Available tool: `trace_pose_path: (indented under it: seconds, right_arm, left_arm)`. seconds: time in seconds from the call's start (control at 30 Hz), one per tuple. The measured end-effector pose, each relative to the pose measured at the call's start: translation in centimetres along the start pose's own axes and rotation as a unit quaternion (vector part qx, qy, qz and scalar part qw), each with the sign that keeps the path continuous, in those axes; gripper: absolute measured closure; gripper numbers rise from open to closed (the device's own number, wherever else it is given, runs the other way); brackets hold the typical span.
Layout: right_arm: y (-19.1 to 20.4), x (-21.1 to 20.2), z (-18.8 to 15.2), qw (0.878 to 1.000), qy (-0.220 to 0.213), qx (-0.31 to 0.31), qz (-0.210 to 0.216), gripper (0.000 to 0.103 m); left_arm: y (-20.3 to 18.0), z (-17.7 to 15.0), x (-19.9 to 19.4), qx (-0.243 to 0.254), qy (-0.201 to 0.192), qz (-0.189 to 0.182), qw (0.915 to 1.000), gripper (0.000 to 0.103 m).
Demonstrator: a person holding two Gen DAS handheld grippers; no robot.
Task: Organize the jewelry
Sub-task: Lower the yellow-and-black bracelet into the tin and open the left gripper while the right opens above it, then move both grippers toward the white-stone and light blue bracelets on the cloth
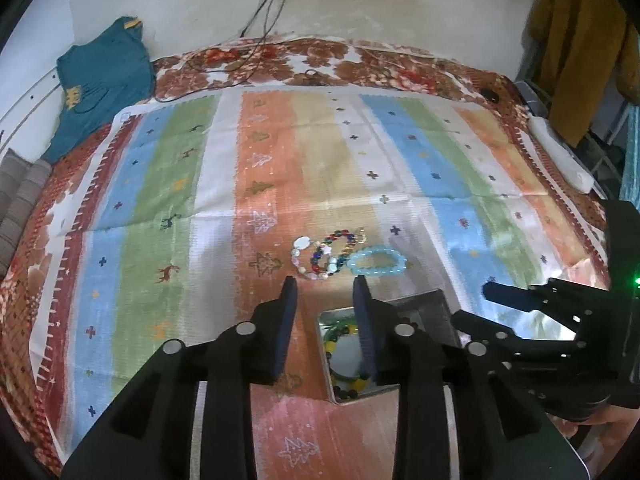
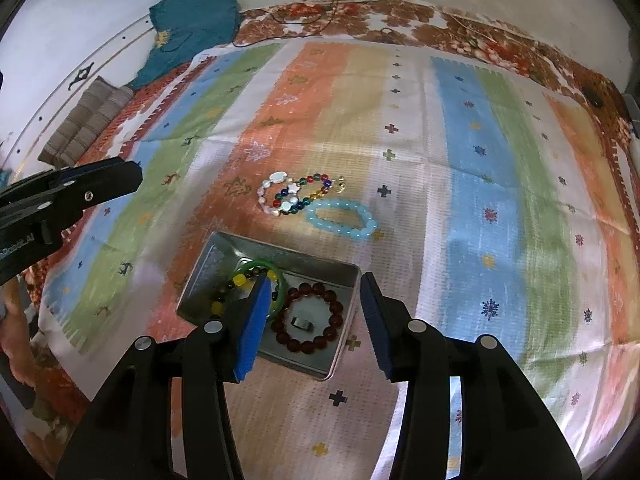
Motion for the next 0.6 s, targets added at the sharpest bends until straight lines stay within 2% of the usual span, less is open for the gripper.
trace_pose_path:
  seconds: [0.37,0.47,0.6]
  right_arm:
    - [-2.0,0.6,1.4,1.000,0.000,0.011,-0.010,0.042]
    - [-2.3,0.8,1.7,1.000,0.001,0.012,-0.012,0.038]
    - [-2.7,0.9,2.1,1.000,0.000,0.015,-0.011,0.037]
  left_arm:
    - [1.2,0.7,2.6,-0.008,0.017,0.033,0.9993,0.051]
    - [1.2,0.8,3.2,-0.004,0.020,0.039,0.9990,0.049]
    - [1.4,1.0,3.9,-0.006,0.026,0.043,0.9987,0.046]
Point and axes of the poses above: each gripper's, at about its wrist camera, not at the fingertips, and x roughly the way its jaws point, y to its left, z to its top, the point moved 7 cm from there along x, roughly the way its jaws point, and after that the axes turned 15 degrees about z, right-handed, at the moved point
